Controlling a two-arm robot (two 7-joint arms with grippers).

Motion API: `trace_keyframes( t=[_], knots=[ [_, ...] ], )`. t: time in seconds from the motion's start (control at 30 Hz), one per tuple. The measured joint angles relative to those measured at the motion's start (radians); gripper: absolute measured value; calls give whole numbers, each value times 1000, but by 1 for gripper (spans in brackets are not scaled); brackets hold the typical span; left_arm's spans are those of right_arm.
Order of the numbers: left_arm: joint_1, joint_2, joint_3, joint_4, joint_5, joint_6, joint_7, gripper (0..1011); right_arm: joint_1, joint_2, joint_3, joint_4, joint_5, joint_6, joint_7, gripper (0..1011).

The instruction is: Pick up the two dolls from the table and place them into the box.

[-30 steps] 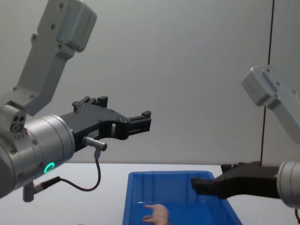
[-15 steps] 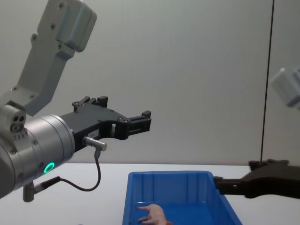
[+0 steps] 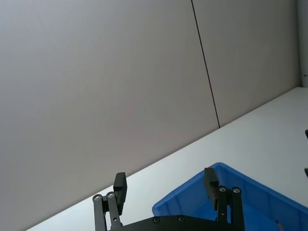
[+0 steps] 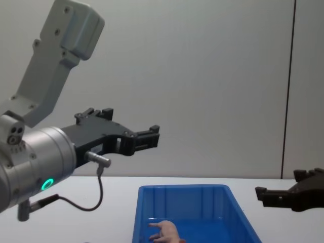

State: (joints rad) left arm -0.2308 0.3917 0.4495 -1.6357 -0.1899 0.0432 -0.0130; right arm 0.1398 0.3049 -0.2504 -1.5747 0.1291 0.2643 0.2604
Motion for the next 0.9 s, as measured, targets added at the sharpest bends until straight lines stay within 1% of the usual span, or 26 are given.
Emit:
trace_keyframes(
  t=[0.13, 0.23, 0.3, 0.4, 0.63, 0.9],
  knots=[
    [15, 20, -8, -19, -1, 31, -2, 1003, -4, 7, 5, -3, 4, -5, 0, 1001],
    [26, 34, -14, -31, -4, 44, -2, 1003, -7, 11, 8, -5, 6, -8, -1, 1001],
    [40, 52, -21, -42, -13, 61, -4, 1003, -8, 13, 9, -6, 8, -10, -1, 1001],
    [51, 65, -25, -48, -22, 71, -7, 1003, -10, 16, 11, -7, 9, -11, -1, 1001],
    [83, 100, -40, -51, -55, 80, -24, 1003, -13, 20, 15, -9, 11, -14, -1, 1001],
    [99, 114, -48, -15, -88, 73, -52, 1003, -14, 23, 16, -10, 12, -16, -1, 1001]
  ],
)
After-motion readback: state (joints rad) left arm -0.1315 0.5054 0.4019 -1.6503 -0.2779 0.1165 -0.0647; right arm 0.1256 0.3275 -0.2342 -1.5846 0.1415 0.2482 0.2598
